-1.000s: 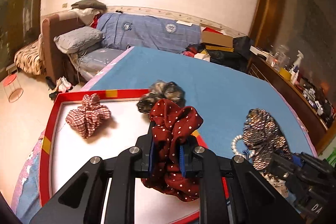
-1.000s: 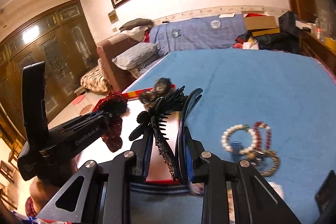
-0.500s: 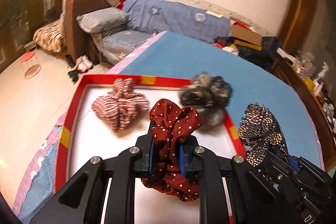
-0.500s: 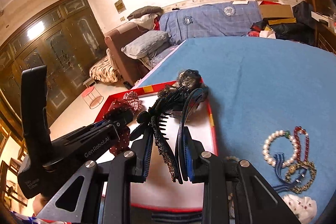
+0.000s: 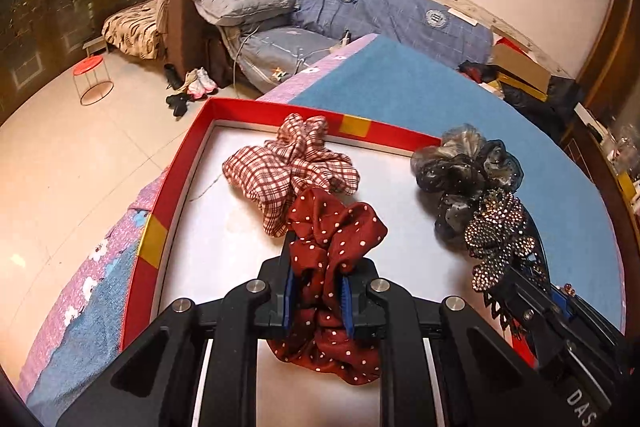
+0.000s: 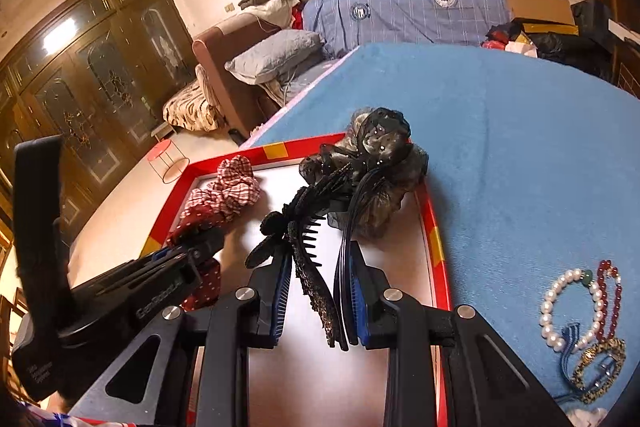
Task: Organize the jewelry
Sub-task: 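Carry the polka-dot scrunchie and claw clip over the red box with both tools, then open both tools to release the scrunchie and claw clip into the box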
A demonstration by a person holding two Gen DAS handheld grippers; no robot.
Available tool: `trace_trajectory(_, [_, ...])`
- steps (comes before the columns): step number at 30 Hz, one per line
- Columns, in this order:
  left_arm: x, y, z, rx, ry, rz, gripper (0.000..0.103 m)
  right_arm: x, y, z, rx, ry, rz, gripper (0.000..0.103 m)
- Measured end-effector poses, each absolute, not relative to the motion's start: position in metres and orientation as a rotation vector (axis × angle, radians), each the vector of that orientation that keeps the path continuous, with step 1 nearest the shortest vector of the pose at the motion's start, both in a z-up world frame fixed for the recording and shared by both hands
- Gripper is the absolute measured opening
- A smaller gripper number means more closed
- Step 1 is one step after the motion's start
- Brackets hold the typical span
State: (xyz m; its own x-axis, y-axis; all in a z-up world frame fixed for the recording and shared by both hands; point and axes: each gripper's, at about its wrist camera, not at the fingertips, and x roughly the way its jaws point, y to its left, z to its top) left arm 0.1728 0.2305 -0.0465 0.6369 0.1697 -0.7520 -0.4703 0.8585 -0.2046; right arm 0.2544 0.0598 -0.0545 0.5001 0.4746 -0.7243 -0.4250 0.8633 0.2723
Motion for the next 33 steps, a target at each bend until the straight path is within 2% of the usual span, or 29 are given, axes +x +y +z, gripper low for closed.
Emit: trace_trajectory(33, [0.182,0.232,-0.053,-0.444,0.821,0.381,0.018,0.278,0.088,-0.078,0.026,0.962,0.542,0.030])
